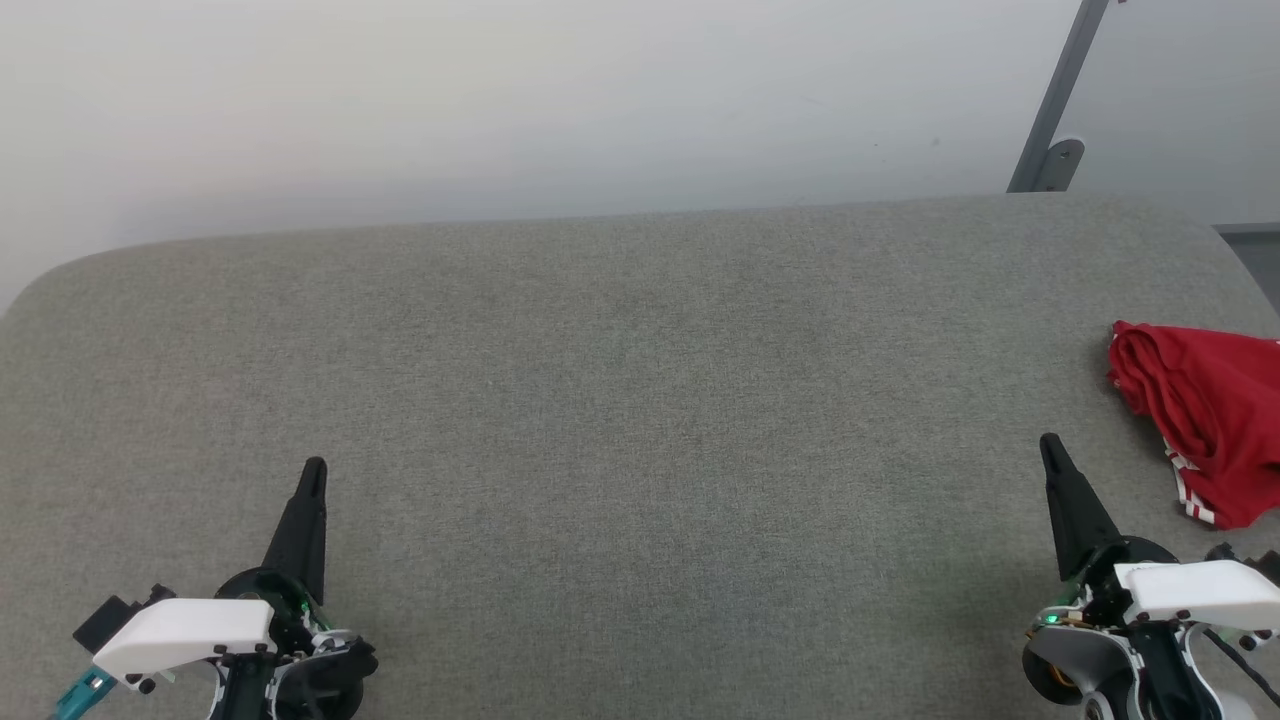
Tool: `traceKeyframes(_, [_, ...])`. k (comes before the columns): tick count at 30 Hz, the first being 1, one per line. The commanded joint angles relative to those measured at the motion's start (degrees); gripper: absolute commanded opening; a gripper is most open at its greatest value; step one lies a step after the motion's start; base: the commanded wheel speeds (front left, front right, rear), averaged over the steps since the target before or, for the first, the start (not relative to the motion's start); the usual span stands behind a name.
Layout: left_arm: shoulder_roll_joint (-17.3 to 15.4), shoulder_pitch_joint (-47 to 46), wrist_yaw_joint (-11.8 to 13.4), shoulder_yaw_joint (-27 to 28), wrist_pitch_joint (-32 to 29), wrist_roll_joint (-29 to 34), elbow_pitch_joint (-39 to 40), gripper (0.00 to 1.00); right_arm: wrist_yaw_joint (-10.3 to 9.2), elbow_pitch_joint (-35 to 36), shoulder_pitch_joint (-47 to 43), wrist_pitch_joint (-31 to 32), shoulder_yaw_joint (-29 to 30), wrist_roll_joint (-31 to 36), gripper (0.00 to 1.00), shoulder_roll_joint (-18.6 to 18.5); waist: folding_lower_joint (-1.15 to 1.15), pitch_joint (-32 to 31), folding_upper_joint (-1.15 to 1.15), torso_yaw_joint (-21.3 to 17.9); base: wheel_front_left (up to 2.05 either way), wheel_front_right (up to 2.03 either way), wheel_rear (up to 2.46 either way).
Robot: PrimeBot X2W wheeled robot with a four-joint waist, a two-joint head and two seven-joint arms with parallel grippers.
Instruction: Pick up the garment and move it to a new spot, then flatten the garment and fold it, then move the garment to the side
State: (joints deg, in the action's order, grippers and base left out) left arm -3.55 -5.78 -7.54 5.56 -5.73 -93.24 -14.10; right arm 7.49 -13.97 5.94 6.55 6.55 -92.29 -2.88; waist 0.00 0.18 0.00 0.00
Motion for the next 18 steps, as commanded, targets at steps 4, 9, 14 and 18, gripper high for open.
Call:
traceKeyframes(4, [0.13, -0.78, 0.1, 0.21, -0.35, 0.16, 0.03, 0.0, 0.0, -0.15, 0.52, 0.1, 0.02, -0.21, 0.0, 0.09, 0.0, 0.0, 0.0, 0.0, 0.0, 0.0, 0.0])
traceKeyframes(9, [0.17, -0.79, 0.1, 0.28, -0.42, 0.24, 0.02, 0.0, 0.0, -0.15, 0.52, 0.09, 0.02, -0.22, 0.0, 0.09, 0.0, 0.0, 0.0, 0.0, 0.0, 0.0, 0.0])
traceKeyframes(14, [0.22, -0.79, 0.1, 0.33, -0.43, 0.31, 0.02, 0.0, 0.0, -0.15, 0.52, 0.09, 0.02, -0.22, 0.0, 0.09, 0.0, 0.0, 0.0, 0.0, 0.0, 0.0, 0.0])
traceKeyframes(18, [0.24, -0.79, 0.1, 0.38, -0.35, 0.33, 0.02, 0.0, 0.0, -0.15, 0.52, 0.09, 0.02, -0.22, 0.0, 0.09, 0.0, 0.0, 0.0, 0.0, 0.0, 0.0, 0.0])
